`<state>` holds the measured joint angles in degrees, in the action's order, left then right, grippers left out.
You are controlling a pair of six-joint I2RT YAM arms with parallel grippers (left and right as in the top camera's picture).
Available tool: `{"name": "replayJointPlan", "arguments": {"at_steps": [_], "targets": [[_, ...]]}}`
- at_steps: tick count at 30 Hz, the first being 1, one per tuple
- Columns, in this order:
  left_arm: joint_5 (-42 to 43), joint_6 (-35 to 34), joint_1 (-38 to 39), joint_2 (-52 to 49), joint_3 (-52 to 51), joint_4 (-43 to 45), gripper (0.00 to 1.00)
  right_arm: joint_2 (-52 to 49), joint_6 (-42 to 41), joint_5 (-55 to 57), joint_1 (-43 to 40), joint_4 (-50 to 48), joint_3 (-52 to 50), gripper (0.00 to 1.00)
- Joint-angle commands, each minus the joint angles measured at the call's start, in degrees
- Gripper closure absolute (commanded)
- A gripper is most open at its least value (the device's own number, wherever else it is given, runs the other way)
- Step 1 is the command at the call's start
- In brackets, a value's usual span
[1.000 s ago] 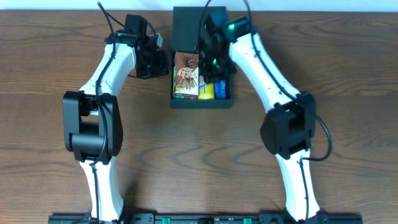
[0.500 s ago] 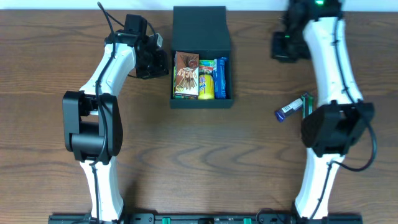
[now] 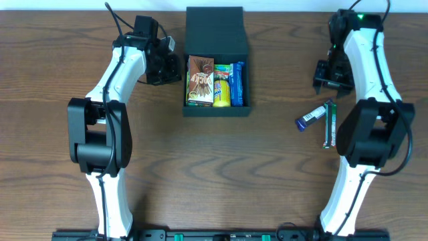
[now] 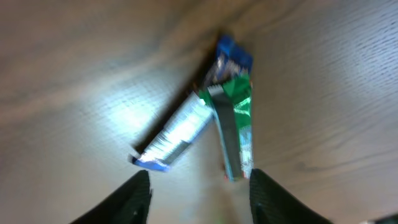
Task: Pack container
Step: 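Move the right gripper to the wrapped bars on the table, then grasp the green wrapped bar with the right gripper and lift it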
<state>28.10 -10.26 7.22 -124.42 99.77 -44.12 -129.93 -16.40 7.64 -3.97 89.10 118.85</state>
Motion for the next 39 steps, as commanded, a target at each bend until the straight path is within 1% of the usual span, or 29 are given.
{"name": "replayJointPlan", "arguments": {"at_steps": [1,2,6,11,14,17,19,26,27,30,39], "targets": [[-0.2,1.1,-0.2,-0.8,-0.3,-0.2,0.94,-0.5,5.4,2.1,-0.1,0.3,-2.5,0.52],[-0.2,1.1,-0.2,-0.8,-0.3,-0.2,0.94,-0.5,6.6,2.1,-0.2,0.6,-3.3,0.53],[-0.2,1.1,-0.2,-0.8,-0.3,-0.2,0.94,-0.3,8.8,1.3,-1.4,1.8,-4.6,0.51],[-0.2,1.1,-0.2,-0.8,-0.3,-0.2,0.94,2.4,8.8,0.9,-3.5,1.9,-5.2,0.43],[-0.2,1.1,-0.2,-0.8,-0.3,0.0,0.94,4.2,8.9,0.1,-4.7,-1.7,-9.4,0.40],[-0.2,1.1,-0.2,-0.8,-0.3,0.0,0.94,4.5,10.7,-2.2,-5.0,-6.0,-13.8,0.39],[-0.2,1.0,-0.2,-0.8,-0.3,0.0,0.94,4.4,10.9,-2.2,-5.0,-9.1,-16.0,0.36],[-0.2,1.0,-0.1,-0.8,-0.3,-0.4,0.94,4.3,11.8,-2.3,-5.0,-16.0,-17.6,0.32],[-0.2,1.1,-0.1,-0.8,-0.3,-0.4,0.94,4.3,12.1,-2.4,-4.9,-16.6,-17.6,0.32],[-0.2,1.1,-0.1,-0.8,-0.3,-0.4,0.94,4.3,13.7,-4.5,-4.9,-18.2,-18.4,0.40],[-0.2,1.1,-0.1,-0.8,-0.3,-0.4,0.94,4.3,14.4,-4.5,-5.0,-20.5,-21.4,0.47]]}}
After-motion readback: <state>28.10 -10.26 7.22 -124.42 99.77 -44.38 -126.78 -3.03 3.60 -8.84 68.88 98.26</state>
